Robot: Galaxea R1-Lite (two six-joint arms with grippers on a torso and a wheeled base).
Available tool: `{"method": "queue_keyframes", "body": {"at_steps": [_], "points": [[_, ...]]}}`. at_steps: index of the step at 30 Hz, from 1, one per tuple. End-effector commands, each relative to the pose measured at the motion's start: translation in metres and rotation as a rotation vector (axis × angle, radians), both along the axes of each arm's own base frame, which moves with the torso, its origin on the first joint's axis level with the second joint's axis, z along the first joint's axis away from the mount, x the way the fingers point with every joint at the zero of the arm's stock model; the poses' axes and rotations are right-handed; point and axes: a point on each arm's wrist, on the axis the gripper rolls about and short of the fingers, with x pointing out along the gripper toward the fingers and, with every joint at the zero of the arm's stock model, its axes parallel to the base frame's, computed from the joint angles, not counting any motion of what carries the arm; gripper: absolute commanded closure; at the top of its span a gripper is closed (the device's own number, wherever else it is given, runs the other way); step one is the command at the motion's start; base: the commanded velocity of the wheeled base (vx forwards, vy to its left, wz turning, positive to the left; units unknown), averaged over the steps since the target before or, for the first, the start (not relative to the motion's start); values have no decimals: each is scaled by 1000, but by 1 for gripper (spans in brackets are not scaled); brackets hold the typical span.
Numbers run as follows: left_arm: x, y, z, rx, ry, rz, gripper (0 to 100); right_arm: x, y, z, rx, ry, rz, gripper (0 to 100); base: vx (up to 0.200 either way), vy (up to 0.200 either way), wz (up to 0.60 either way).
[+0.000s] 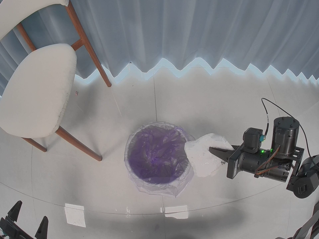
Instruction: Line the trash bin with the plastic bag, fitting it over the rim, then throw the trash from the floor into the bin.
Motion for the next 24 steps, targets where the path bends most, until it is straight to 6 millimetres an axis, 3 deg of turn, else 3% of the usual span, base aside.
{"method": "queue_keyframes", "body": {"at_steps": [1,13,24], "points": [[0,0,-5,-1,4,0,0,12,6,-8,-12,22,3,100,0,0,0],[0,0,-5,0,4,0,0,38,18,-14,-15,18,10,100,0,0,0],[0,0,-5,0,4,0,0,69,36,-36,-9,-8,20,100,0,0,0]]}}
